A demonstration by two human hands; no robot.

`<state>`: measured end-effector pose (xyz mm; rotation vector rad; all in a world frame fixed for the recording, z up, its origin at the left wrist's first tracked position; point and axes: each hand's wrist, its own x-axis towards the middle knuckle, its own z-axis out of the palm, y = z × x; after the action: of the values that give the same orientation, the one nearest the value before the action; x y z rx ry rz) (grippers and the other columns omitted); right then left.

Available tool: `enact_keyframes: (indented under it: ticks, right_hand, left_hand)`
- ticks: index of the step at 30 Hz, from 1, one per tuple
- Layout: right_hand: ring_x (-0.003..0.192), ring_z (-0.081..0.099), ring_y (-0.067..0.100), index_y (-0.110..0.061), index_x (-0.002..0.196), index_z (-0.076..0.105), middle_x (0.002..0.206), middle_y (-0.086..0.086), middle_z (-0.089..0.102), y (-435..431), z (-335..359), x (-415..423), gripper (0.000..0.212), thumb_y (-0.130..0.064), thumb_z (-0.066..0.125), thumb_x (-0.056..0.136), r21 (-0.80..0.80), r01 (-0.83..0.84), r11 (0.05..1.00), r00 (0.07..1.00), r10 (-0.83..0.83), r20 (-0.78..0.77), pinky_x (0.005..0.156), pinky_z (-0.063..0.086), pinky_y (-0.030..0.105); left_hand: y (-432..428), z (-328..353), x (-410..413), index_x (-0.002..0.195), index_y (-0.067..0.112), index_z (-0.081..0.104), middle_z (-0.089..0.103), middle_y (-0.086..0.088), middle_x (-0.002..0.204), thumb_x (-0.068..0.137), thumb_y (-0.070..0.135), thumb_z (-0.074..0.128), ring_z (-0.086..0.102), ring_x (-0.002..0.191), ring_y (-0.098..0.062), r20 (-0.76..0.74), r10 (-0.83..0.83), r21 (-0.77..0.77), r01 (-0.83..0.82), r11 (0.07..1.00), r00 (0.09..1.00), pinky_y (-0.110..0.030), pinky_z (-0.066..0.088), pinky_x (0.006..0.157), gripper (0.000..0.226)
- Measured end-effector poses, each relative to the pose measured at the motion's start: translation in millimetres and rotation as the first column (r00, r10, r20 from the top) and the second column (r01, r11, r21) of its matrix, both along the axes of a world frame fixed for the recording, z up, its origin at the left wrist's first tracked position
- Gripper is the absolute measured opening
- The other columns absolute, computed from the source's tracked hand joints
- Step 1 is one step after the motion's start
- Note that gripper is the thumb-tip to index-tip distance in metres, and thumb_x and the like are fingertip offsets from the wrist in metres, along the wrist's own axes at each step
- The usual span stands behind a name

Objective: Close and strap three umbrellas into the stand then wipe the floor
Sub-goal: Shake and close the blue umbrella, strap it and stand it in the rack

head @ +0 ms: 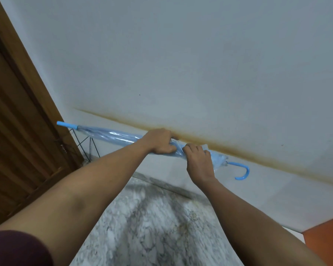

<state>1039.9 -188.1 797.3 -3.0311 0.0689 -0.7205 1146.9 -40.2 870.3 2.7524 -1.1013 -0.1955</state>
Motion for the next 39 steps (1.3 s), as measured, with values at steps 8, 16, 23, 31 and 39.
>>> enact_keyframes:
  ticks: [8,16,23,31,39]
  right_hand:
    - [0.075,0.056,0.027,-0.025,0.095,0.057,0.083,-0.002,0.063,-15,36,13,0.028,-0.002,0.058,0.080,0.428,0.051,0.902,0.989,0.013,-0.145,0.059,0.040,0.034]
    - [0.075,0.063,0.018,-0.026,0.090,0.060,0.085,-0.004,0.067,-25,41,14,0.025,-0.020,0.077,0.072,0.612,0.065,0.788,0.968,0.100,-0.231,0.067,0.055,0.039]
    - [0.076,0.063,0.024,-0.016,0.085,0.068,0.082,0.002,0.068,-22,45,13,0.021,-0.023,0.050,0.094,0.586,0.069,0.807,0.945,0.136,-0.299,0.067,0.051,0.037]
    - [0.079,0.057,0.021,-0.018,0.078,0.057,0.081,-0.006,0.059,-1,29,9,0.025,0.005,0.049,0.084,0.144,0.002,0.990,0.992,0.015,-0.122,0.114,0.016,0.054]
    - [0.110,0.059,0.019,-0.014,0.086,0.065,0.117,0.000,0.061,-15,4,-12,0.022,-0.021,0.082,0.074,0.020,-0.158,0.987,0.987,0.157,0.025,0.107,0.036,0.054]
  left_hand:
    - [7,-32,-3,0.139,0.024,0.031,0.056,0.001,0.123,0.073,0.031,0.074,0.058,0.102,-0.025,0.511,-0.204,0.202,0.114,0.973,0.835,-0.040,0.039,0.090,0.079]
    - [13,-42,-5,0.106,0.023,0.055,0.063,-0.004,0.120,0.069,-0.004,0.064,0.063,0.092,-0.028,0.614,-0.196,0.091,0.178,0.980,0.764,-0.044,0.042,0.082,0.047]
    - [11,-47,-7,0.104,0.023,0.060,0.063,-0.003,0.119,0.072,-0.005,0.058,0.063,0.089,-0.028,0.607,-0.162,0.084,0.140,0.987,0.778,-0.044,0.040,0.084,0.042]
    - [-7,-33,-9,0.099,0.027,0.062,0.067,0.001,0.092,0.079,0.000,0.051,0.059,0.077,-0.024,0.419,0.080,0.043,-0.108,0.993,0.904,-0.031,0.035,0.069,0.035]
    - [5,-10,20,0.104,0.024,0.074,0.072,0.001,0.090,0.074,0.027,0.079,0.063,0.075,-0.013,-0.475,0.041,-0.207,-0.157,0.966,0.879,-0.023,0.045,0.067,0.031]
